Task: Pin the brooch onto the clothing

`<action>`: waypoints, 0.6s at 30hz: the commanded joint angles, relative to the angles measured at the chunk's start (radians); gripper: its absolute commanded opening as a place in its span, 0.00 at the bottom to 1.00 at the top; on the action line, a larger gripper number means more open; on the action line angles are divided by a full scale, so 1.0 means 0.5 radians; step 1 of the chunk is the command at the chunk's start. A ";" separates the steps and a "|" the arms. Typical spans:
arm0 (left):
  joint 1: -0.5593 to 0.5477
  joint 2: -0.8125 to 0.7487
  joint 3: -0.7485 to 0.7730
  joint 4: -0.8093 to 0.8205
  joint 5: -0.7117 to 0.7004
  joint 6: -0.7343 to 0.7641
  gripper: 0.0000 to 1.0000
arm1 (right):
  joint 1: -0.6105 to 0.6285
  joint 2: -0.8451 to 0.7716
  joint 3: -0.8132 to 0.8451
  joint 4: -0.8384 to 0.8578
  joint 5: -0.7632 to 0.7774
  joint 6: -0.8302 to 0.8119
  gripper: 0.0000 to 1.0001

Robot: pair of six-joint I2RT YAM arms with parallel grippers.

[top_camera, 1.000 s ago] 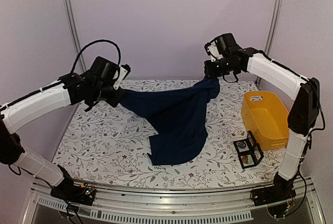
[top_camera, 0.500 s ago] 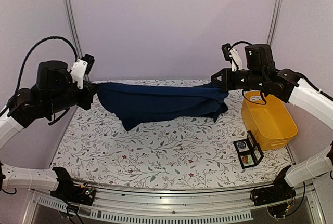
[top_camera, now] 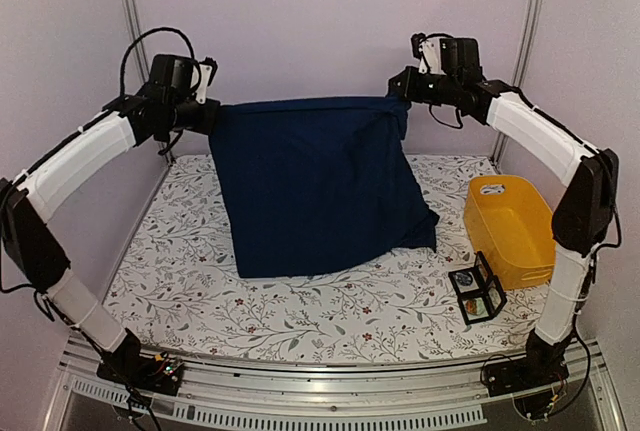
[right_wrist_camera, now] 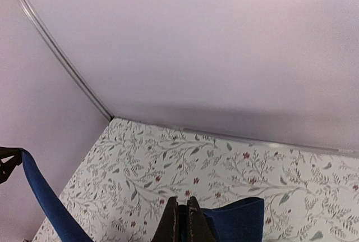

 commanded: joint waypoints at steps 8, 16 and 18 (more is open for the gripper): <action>0.204 0.620 1.361 0.332 -0.024 0.822 0.00 | -0.221 0.352 0.914 1.024 -0.097 -0.132 0.00; 0.033 -0.028 0.101 0.434 -0.042 0.611 0.00 | -0.048 -0.355 -0.393 1.084 -0.123 -0.179 0.01; -0.023 -0.154 -0.202 0.379 -0.028 0.454 0.00 | 0.080 -0.502 -0.936 1.108 -0.124 -0.133 0.12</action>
